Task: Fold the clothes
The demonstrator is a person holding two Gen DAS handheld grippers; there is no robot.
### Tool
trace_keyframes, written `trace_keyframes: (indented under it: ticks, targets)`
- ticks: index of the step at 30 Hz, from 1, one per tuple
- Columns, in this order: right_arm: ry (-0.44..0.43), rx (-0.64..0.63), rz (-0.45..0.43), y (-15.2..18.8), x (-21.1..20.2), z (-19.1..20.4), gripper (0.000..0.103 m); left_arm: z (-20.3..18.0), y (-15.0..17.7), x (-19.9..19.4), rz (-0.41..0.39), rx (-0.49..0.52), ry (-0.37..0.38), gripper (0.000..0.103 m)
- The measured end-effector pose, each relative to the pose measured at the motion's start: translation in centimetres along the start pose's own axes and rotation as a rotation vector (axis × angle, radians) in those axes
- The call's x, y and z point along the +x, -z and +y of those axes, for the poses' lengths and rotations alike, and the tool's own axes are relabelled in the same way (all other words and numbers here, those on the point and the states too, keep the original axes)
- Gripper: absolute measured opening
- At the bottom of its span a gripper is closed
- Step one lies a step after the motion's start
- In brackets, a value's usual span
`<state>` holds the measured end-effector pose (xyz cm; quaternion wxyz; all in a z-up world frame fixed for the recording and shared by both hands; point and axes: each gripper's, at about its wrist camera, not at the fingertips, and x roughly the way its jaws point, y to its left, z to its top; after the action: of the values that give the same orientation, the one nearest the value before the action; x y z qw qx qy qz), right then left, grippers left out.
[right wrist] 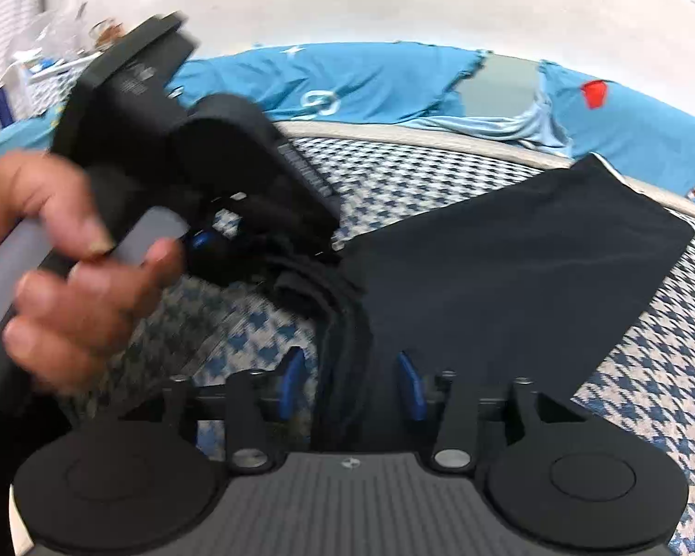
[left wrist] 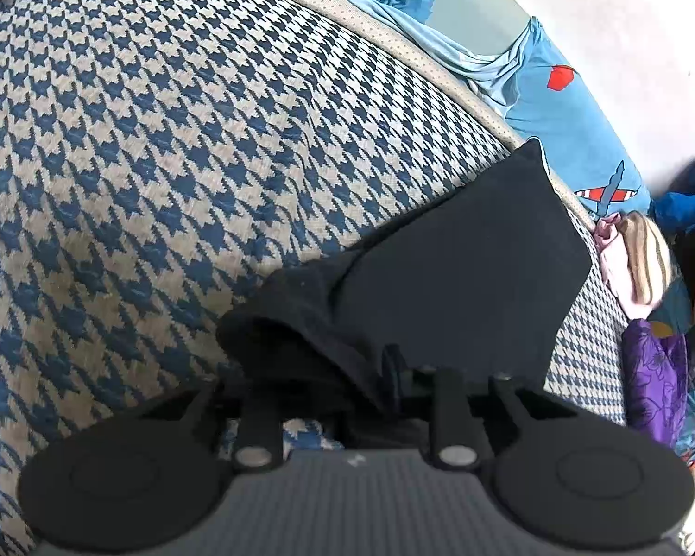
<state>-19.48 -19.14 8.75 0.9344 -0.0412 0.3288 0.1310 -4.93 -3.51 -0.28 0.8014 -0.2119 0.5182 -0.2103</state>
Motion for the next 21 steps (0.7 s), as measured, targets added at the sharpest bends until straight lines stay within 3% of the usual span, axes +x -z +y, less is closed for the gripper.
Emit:
trace_keyframes:
  ticks: [3,10,15,21]
  targets:
    - [-0.007,-0.039,0.012,0.5,0.0,0.7,0.052,0.0,0.1,0.0,-0.003,-0.002,-0.001,0.022]
    - [0.076,-0.139,0.007,1.4,1.0,1.8,0.049,-0.1,0.3,0.3,-0.008,0.007,-0.013,0.018]
    - [0.087,-0.137,0.002,1.2,1.3,1.9,0.009,-0.1,0.4,0.2,-0.020,0.027,-0.039,0.010]
    - [0.061,-0.143,-0.011,0.5,1.4,3.0,0.007,0.0,-0.1,-1.0,-0.085,0.044,-0.104,0.009]
